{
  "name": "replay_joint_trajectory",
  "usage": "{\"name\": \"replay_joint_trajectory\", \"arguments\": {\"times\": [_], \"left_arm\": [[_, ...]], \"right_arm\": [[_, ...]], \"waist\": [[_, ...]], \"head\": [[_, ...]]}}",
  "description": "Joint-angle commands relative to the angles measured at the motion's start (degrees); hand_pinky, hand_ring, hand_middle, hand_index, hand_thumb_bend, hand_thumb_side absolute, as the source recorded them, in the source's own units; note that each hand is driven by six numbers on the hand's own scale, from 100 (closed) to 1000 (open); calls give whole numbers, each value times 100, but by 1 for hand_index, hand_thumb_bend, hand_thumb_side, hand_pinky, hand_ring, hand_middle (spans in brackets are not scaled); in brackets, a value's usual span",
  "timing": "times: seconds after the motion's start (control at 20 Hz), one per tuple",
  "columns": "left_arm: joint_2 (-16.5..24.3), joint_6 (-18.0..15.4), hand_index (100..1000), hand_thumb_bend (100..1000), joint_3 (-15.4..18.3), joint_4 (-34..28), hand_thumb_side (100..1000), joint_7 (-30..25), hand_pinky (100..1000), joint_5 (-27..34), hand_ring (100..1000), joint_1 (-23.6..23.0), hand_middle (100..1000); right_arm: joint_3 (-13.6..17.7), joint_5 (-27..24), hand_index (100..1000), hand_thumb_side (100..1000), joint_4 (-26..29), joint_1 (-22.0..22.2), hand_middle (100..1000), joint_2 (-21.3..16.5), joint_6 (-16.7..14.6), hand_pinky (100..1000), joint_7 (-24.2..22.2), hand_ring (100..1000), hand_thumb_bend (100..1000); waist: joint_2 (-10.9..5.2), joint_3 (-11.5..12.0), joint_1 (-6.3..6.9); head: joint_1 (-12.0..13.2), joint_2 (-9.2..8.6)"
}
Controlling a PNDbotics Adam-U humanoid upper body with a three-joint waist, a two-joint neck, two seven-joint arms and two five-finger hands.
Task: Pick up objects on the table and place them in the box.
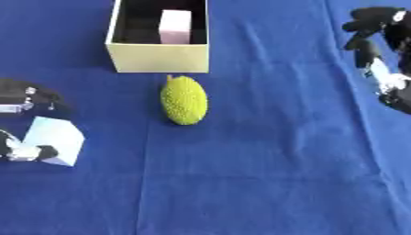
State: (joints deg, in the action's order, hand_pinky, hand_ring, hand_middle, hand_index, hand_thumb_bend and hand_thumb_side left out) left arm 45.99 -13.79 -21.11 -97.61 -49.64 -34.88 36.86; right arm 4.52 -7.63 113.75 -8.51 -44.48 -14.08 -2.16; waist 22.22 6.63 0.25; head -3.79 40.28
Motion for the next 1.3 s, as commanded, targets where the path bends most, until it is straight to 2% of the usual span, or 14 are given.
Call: {"name": "replay_joint_trajectory", "arguments": {"times": [0.05, 0.2, 0.4, 0.55, 0.85, 1.15, 1.3], "left_arm": [[115, -378, 971, 388, -7, 55, 766, -233, 1000, -30, 964, 53, 850], [108, -474, 977, 388, -24, 135, 711, -233, 1000, -85, 964, 60, 854], [91, -563, 983, 381, -48, 215, 704, -233, 1000, -115, 963, 60, 854], [81, -578, 983, 387, -46, 269, 695, -233, 1000, -140, 962, 62, 854], [33, -558, 970, 366, -43, 408, 621, -233, 988, -224, 940, 74, 829], [-13, -489, 919, 310, -11, 414, 607, -233, 945, -207, 878, 83, 728], [-22, -349, 867, 298, 79, 268, 601, -233, 909, -201, 822, 107, 604]], "right_arm": [[66, -46, 831, 526, 84, -9, 533, -76, 21, 1000, -6, 815, 100], [67, -50, 831, 525, 84, 4, 532, -48, 28, 1000, -17, 815, 100], [70, -44, 831, 525, 84, 28, 530, 0, 47, 1000, -42, 815, 100], [67, -41, 831, 524, 84, 46, 523, 29, 65, 1000, -63, 815, 100], [62, -56, 831, 524, 84, 55, 520, 67, 80, 1000, -113, 815, 100], [67, -41, 831, 523, 84, 91, 516, 121, 154, 1000, -131, 816, 100], [75, -40, 831, 523, 84, 109, 515, 136, 159, 1000, -132, 816, 100]], "waist": [[-98, -12, 3], [-96, -10, 3], [-91, -12, 4], [-89, -17, 6], [-90, -25, 6], [-87, -24, -1], [-92, -18, -2]], "head": [[10, -43], [14, -46], [13, -51], [16, -56], [27, -71], [24, -75], [19, -79]]}}
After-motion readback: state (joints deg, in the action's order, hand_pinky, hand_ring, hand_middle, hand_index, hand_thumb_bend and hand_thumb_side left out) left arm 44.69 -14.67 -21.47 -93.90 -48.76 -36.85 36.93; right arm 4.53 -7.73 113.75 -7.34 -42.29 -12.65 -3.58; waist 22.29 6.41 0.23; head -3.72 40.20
